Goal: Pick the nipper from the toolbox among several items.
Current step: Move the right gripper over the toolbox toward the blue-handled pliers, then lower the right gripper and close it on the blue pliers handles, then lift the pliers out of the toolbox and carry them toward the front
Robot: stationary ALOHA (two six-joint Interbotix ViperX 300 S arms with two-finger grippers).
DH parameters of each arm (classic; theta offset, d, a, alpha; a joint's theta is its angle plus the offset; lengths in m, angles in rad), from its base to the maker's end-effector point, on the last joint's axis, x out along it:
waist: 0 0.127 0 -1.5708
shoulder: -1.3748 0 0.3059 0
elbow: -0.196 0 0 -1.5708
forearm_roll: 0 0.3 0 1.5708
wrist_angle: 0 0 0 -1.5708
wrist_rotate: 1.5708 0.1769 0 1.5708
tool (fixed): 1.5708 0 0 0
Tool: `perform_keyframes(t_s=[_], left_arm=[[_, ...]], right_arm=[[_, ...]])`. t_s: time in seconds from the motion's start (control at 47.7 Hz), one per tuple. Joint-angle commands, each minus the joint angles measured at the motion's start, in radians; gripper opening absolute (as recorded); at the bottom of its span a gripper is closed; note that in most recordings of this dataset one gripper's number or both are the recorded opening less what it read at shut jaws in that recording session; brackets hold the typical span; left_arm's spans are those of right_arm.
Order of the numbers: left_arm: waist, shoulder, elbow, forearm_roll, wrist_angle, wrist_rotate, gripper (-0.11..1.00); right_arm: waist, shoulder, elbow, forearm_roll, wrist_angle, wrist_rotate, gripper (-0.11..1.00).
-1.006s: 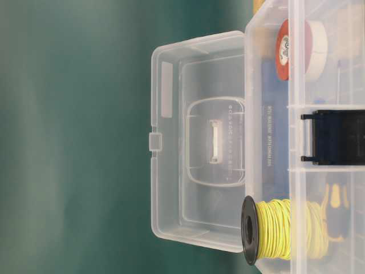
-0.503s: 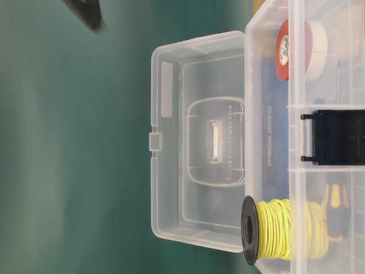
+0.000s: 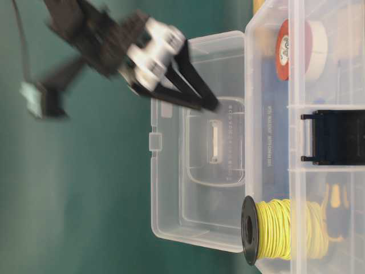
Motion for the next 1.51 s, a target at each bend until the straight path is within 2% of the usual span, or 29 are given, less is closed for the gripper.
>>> perform_keyframes(t_s=[0.0, 0.063, 0.252, 0.671, 0.755, 0.881, 0.922, 1.069, 1.3, 1.488], left_arm=[[-0.002, 0.009, -0.017, -0.002, -0.008, -0.002, 0.00], [-0.002, 0.009, -0.017, -0.002, -0.006, -0.002, 0.00], [-0.002, 0.009, -0.015, -0.002, 0.005, -0.002, 0.00], [-0.003, 0.011, -0.011, -0.002, 0.023, -0.002, 0.00], [-0.003, 0.011, -0.009, -0.002, 0.028, -0.002, 0.00], [-0.002, 0.011, -0.008, -0.002, 0.028, -0.002, 0.00], [-0.002, 0.011, -0.008, -0.002, 0.028, -0.002, 0.00], [-0.003, 0.011, -0.006, -0.002, 0.028, -0.002, 0.00], [-0.002, 0.009, -0.006, -0.003, 0.028, -0.002, 0.00], [-0.002, 0.011, -0.006, -0.002, 0.028, -0.002, 0.00]], right_arm=[[-0.011, 0.066, -0.074, -0.003, 0.025, -0.009, 0.65], [-0.012, 0.127, -0.110, -0.003, 0.044, -0.023, 0.62], [-0.012, 0.249, -0.175, 0.014, 0.060, -0.038, 0.63], [-0.015, 0.376, -0.201, 0.015, 0.055, -0.040, 0.60], [-0.014, 0.379, -0.199, 0.015, 0.054, -0.040, 0.52], [-0.014, 0.377, -0.201, 0.015, 0.054, -0.040, 0.19], [-0.015, 0.373, -0.201, 0.015, 0.054, -0.040, 0.13], [-0.026, 0.327, -0.195, 0.015, 0.054, -0.034, 0.13], [-0.061, 0.152, -0.155, 0.012, 0.054, -0.023, 0.13], [-0.061, 0.005, -0.112, 0.011, 0.057, -0.018, 0.13]])
